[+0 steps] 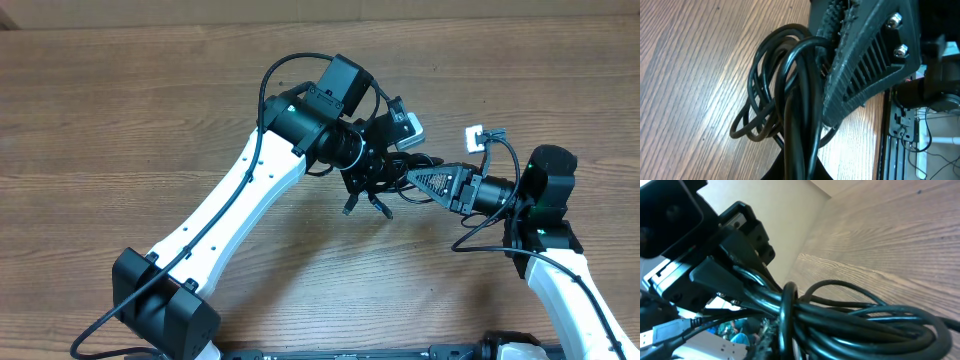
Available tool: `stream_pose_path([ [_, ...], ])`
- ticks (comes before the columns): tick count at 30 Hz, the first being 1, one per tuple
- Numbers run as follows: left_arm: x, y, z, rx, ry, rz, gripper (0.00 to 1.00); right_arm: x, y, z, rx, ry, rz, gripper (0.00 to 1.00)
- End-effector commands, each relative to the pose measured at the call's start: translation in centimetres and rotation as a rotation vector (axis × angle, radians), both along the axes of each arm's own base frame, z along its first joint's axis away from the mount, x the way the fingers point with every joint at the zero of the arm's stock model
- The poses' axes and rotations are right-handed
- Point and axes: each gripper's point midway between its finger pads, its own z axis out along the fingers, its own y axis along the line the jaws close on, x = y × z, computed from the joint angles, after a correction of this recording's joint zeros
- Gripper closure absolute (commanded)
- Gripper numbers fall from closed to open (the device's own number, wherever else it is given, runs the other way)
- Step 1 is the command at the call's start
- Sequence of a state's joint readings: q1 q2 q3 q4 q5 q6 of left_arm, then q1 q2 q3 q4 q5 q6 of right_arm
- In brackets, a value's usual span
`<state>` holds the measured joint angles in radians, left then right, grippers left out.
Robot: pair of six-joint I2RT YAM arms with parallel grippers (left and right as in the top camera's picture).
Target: Untangle cables
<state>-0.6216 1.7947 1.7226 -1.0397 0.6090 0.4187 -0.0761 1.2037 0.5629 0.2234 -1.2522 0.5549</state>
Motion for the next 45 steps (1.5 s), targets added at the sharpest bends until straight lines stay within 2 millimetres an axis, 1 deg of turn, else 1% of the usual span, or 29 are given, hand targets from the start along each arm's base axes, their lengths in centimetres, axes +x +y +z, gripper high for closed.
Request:
stream_pose_path([
  [1,0.7,0.2,0.1,0.027,-0.006,0.063,0.96,-0.3,0.4,0.9,0.004,-0.035,0.034,0.91],
  [2,1.0,0.3,0.0,0.036,-0.005,0.084,0.96,-0.3,0.4,0.8,0.005,-0.035,0.034,0.94],
  [4,1.5,0.5,-0.1,0.052,-0.004,0.125,0.96,-0.3,0.4,0.8,0.005,-0.035,0.034,0.96],
  [7,2.8,1.1,-0.4,0.092,-0.002,0.243,0.96,-0.3,0.4,0.8,0.005,-0.034,0.034,0.96],
  [10,4.7,2.2,-0.8,0.138,-0.002,0.423,0.96,-0.3,0.4,0.8,0.005,-0.029,0.034,0.96],
  [15,6.5,3.9,-1.2,0.192,-0.008,0.626,0.96,-0.4,0.4,0.7,0.005,-0.026,0.034,0.96],
  [23,7.7,5.4,-1.4,0.228,-0.019,0.776,0.96,-0.4,0.4,0.7,0.005,-0.023,0.033,0.96],
  [27,7.6,5.3,-1.3,0.221,-0.007,0.778,0.96,-0.4,0.4,0.7,0.005,-0.023,0.033,0.96],
  [28,7.5,5.2,-1.4,0.225,-0.008,0.771,0.96,-0.3,0.4,0.7,0.004,-0.023,0.029,0.95],
  [29,7.4,5.1,-1.4,0.226,-0.010,0.753,0.96,-0.2,0.3,0.7,0.003,-0.023,0.025,0.86],
  [30,7.0,4.8,-1.4,0.223,-0.013,0.708,0.96,-0.1,0.3,0.6,0.001,-0.023,0.020,0.66],
  [31,6.7,4.4,-1.4,0.217,-0.012,0.661,0.96,0.0,0.3,0.6,-0.002,-0.021,0.012,0.51],
  [33,5.6,3.4,-1.3,0.189,-0.005,0.537,0.96,0.2,0.2,0.5,-0.006,-0.021,0.000,0.40],
  [35,4.6,2.5,-1.1,0.160,0.006,0.446,0.96,0.5,0.0,0.3,-0.013,-0.014,-0.020,0.25],
  [37,3.8,1.8,-0.8,0.128,0.013,0.361,0.96,0.8,-0.1,0.0,-0.020,0.000,-0.042,0.22],
  [39,3.2,1.3,-0.6,0.105,0.015,0.306,0.96,1.0,-0.3,-0.4,-0.028,0.025,-0.065,0.21],
  [41,2.1,0.5,-0.1,0.061,0.014,0.201,0.96,1.3,-0.5,-1.0,-0.040,0.055,-0.095,0.21],
  [44,1.2,0.1,0.1,0.033,0.012,0.123,0.96,1.7,-0.8,-1.4,-0.053,0.068,-0.125,0.22],
  [45,1.1,0.1,0.1,0.033,0.011,0.110,0.96,1.8,-0.8,-1.4,-0.055,0.069,-0.132,0.25],
])
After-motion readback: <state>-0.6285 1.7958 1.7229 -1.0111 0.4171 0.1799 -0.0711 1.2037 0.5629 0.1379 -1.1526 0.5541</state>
